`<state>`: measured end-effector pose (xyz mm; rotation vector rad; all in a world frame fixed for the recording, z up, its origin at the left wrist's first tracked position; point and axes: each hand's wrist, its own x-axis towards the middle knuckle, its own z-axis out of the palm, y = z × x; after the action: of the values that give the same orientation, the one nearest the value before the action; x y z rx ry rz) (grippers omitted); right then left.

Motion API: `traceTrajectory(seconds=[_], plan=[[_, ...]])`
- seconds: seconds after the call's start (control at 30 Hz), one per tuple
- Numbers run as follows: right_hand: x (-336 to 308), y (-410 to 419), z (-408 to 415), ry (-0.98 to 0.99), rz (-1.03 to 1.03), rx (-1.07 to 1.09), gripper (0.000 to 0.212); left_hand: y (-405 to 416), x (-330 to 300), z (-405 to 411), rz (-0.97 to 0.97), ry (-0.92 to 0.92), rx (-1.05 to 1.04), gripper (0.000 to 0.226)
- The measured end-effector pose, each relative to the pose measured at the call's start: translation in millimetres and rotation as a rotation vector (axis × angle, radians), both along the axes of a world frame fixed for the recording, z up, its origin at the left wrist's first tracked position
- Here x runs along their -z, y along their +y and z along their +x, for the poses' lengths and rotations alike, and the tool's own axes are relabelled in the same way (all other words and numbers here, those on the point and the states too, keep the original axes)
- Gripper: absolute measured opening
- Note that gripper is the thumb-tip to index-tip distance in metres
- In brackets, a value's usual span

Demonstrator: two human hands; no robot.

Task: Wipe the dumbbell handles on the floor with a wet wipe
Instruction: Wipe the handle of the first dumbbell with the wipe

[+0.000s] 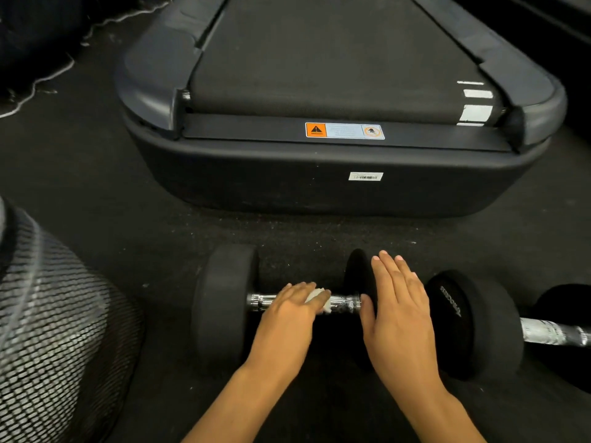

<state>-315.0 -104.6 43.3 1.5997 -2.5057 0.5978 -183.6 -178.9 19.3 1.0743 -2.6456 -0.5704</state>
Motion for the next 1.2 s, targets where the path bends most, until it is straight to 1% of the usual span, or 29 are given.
traceTrajectory(seconds=[0.1, 0.17, 0.23, 0.3, 0.37, 0.43, 0.53, 0.67, 0.7, 0.77, 0.8, 0.87, 0.93, 0.97, 1.03, 1.1, 1.13, 1.2], plan=[[-1, 1, 1, -0.005, -0.004, -0.003, 0.054, 0, -1, 10, 0.016, 0.003, 0.045, 0.064], [-1, 2, 1, -0.022, 0.004, -0.016, 0.054, 1, -8, 12, 0.029, 0.044, 0.011, 0.067], [-4, 3, -1, -0.087, -0.012, -0.049, 0.055, 2, -14, 13, 0.037, 0.059, -0.025, 0.074], [-11, 7, -3, -0.182, -0.057, -0.137, 0.054, 5, -18, 15, 0.017, 0.055, -0.025, 0.085], [-18, 11, -1, -0.191, -0.072, -0.270, 0.047, 10, -21, 19, -0.016, 0.081, 0.003, 0.093], [-21, 11, 5, -0.124, -0.041, -0.372, 0.039, 13, -27, 21, -0.060, 0.108, 0.021, 0.093], [-23, 4, 15, -0.048, 0.022, -0.400, 0.033, 11, -36, 27, -0.119, 0.116, 0.046, 0.095], [-31, -4, 21, -0.057, 0.041, -0.425, 0.020, 10, -47, 33, -0.096, 0.037, 0.037, 0.088], [-31, -6, 24, -0.074, 0.030, -0.425, 0.018, 10, -52, 36, -0.099, -0.009, 0.022, 0.084], [-29, -9, 29, -0.124, 0.028, -0.369, 0.023, 5, -62, 48, -0.227, -0.112, 0.015, 0.079], [-25, -11, 33, -0.145, 0.032, -0.318, 0.030, 1, -65, 56, -0.310, -0.143, 0.006, 0.076], [-19, -14, 40, -0.149, 0.065, -0.247, 0.044, -7, -64, 76, -0.351, -0.182, -0.032, 0.072], [-19, -18, 47, -0.089, 0.164, -0.220, 0.060, -13, -59, 91, -0.324, -0.204, -0.069, 0.071], [-17, -19, 47, -0.062, 0.225, -0.225, 0.063, -15, -56, 96, -0.287, -0.208, -0.088, 0.071], [-10, -19, 49, -0.043, 0.312, -0.207, 0.062, -18, -52, 97, -0.194, -0.195, -0.107, 0.076], [-2, -18, 53, -0.016, 0.353, -0.193, 0.060, -19, -46, 97, -0.108, -0.142, -0.122, 0.079], [2, -19, 54, -0.018, 0.338, -0.170, 0.058, -19, -43, 97, -0.083, -0.102, -0.120, 0.078], [13, -23, 52, -0.102, 0.218, -0.154, 0.048, -20, -38, 100, -0.066, -0.036, -0.100, 0.077]])
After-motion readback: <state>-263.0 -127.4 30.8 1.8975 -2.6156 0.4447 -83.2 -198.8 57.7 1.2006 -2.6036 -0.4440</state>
